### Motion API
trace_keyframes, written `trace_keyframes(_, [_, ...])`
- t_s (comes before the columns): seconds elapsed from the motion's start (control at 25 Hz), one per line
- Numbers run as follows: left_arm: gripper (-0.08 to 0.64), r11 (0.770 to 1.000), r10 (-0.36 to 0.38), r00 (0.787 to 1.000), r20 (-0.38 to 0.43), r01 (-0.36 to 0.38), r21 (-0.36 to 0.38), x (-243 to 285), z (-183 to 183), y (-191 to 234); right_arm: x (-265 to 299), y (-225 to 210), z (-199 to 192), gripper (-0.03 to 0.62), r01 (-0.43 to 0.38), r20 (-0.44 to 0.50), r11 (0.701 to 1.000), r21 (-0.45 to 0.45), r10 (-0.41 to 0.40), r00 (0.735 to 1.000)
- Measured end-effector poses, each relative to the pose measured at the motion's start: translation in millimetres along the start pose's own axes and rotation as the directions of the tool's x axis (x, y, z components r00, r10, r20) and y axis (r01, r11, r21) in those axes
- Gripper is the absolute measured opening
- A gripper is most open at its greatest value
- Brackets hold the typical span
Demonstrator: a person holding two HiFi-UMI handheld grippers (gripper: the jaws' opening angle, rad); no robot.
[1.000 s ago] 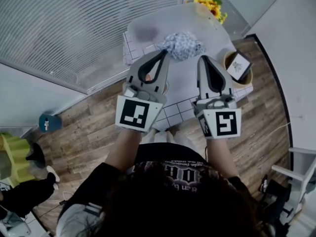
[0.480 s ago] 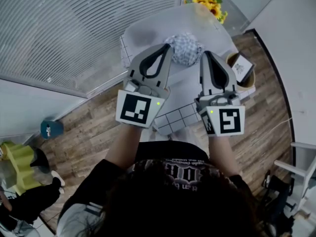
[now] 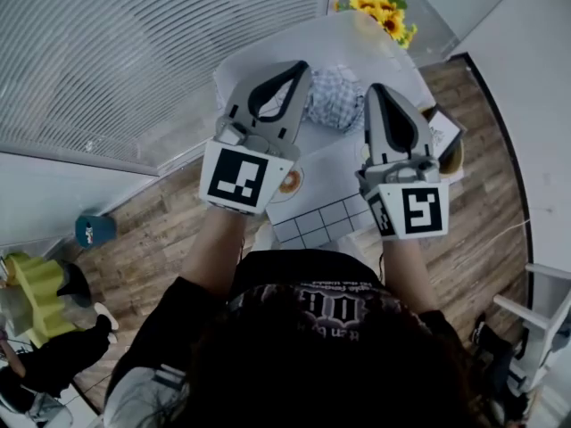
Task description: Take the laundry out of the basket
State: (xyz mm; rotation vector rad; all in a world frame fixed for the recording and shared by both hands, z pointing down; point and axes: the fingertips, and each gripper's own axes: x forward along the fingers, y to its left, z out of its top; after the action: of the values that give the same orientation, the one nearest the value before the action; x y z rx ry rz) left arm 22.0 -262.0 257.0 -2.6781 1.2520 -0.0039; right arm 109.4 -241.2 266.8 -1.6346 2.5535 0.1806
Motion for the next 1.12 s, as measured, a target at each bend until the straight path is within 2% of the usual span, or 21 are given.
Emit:
trace_keyframes(0.16, [0.002,0.997,-0.042,0.999,-0.021,0.043,0.067,21.3,0.2,7.0,9.2,-12.1,-2.6,0.029,-0.013,-0.005,1.000,0.007,0.013,1.000])
trace_keyframes(0.28, [0.002,0.986,-0.105,0.993,-0.061,0.112,0.126,38.7,-9.7,8.3,15.2,-19.4,-6.0,0.028,-0.028,-0.014,0.999,0.018,0.028,0.999])
trace_keyframes(0.48, [0.002,0.963,-0.195,0.968,-0.158,0.220,0.159,62.6,-37.0,7.4,22.7,-27.1,-11.9,0.029,-0.053,-0.029,0.998,0.029,0.054,0.998])
trace_keyframes(0.56, [0.002,0.947,-0.238,0.953,-0.190,0.271,0.175,70.7,-48.1,1.5,24.7,-29.8,-13.6,0.029,-0.058,-0.030,0.998,0.033,0.059,0.998])
trace_keyframes(0.68, [0.002,0.907,-0.314,0.914,-0.256,0.368,0.204,80.8,-67.5,-11.4,26.6,-35.1,-15.8,0.029,-0.063,-0.035,0.997,0.036,0.065,0.997])
trace_keyframes(0.88, [0.002,0.864,-0.406,0.847,-0.343,0.478,0.156,94.8,-104.2,-22.7,27.2,-44.4,-21.6,0.029,-0.060,-0.050,0.997,0.045,0.062,0.997])
trace_keyframes(1.0, [0.002,0.821,-0.448,0.800,-0.400,0.545,0.170,99.3,-125.8,-33.2,27.7,-47.9,-24.9,0.028,-0.057,-0.054,0.997,0.053,0.060,0.997])
trace_keyframes(1.12, [0.054,0.776,-0.487,0.747,-0.452,0.608,0.168,99.9,-147.3,-45.6,27.7,-49.2,-27.7,0.028,-0.060,-0.055,0.996,0.059,0.063,0.997])
